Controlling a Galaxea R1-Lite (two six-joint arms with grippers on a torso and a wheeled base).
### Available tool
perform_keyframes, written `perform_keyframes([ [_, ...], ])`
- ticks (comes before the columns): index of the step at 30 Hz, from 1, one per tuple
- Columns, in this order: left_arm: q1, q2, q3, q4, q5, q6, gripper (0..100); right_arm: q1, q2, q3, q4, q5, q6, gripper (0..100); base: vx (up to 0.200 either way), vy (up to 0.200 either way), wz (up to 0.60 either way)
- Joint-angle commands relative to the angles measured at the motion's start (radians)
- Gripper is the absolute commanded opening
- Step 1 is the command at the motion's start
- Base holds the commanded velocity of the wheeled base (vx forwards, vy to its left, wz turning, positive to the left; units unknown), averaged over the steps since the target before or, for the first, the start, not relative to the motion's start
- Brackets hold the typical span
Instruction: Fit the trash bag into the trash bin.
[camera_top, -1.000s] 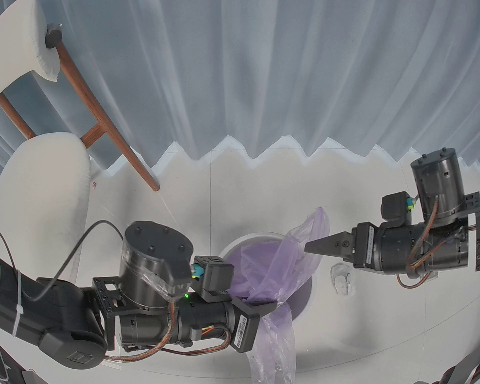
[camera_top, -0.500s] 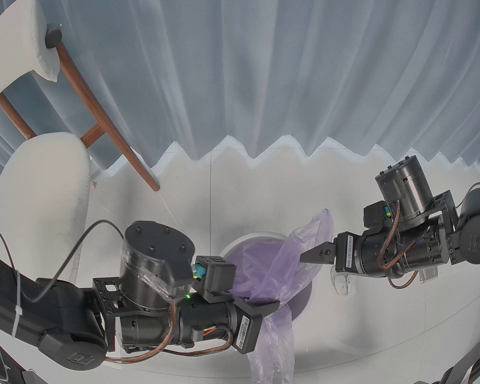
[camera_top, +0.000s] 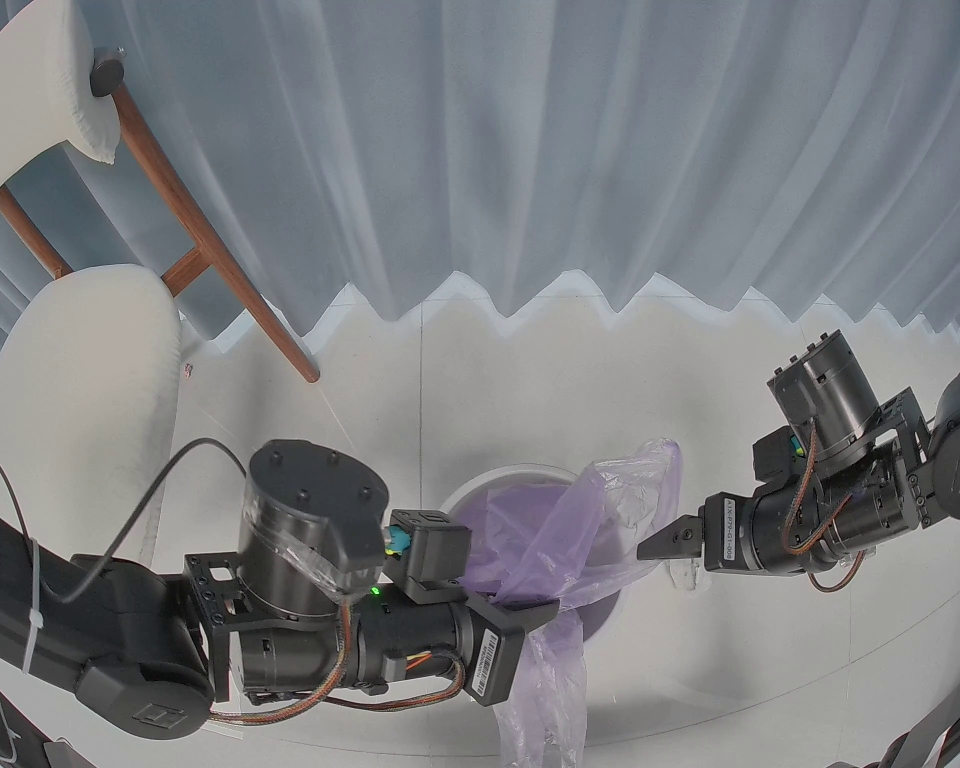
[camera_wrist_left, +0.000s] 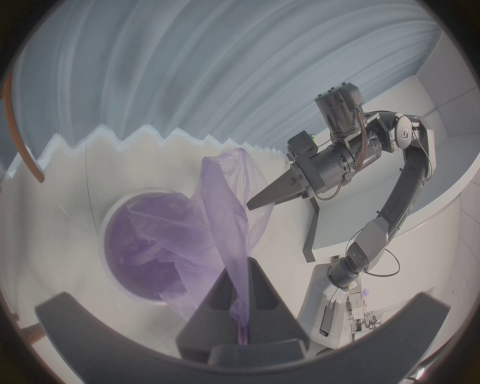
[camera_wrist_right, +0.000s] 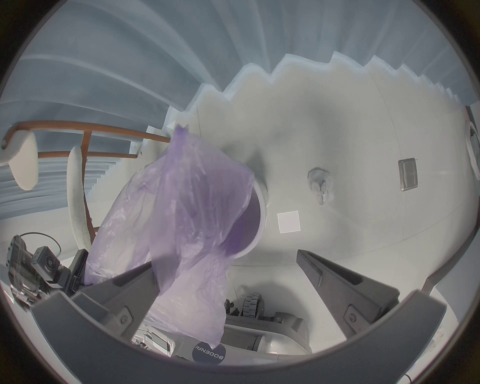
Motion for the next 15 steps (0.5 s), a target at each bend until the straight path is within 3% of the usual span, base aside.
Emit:
perform_keyframes([
  [1,-0.001,0.001,-0.001,-0.004,-0.002,-0.001,0,0.018,0.027,-0.016,-0.002,-0.003,0.002,100,0.000,0.000,0.00],
  [15,-0.001,-0.002,-0.027,-0.006,-0.003,-0.028,0,0.030,0.105,-0.068,-0.007,-0.011,0.009,100,0.000,0.000,0.00],
])
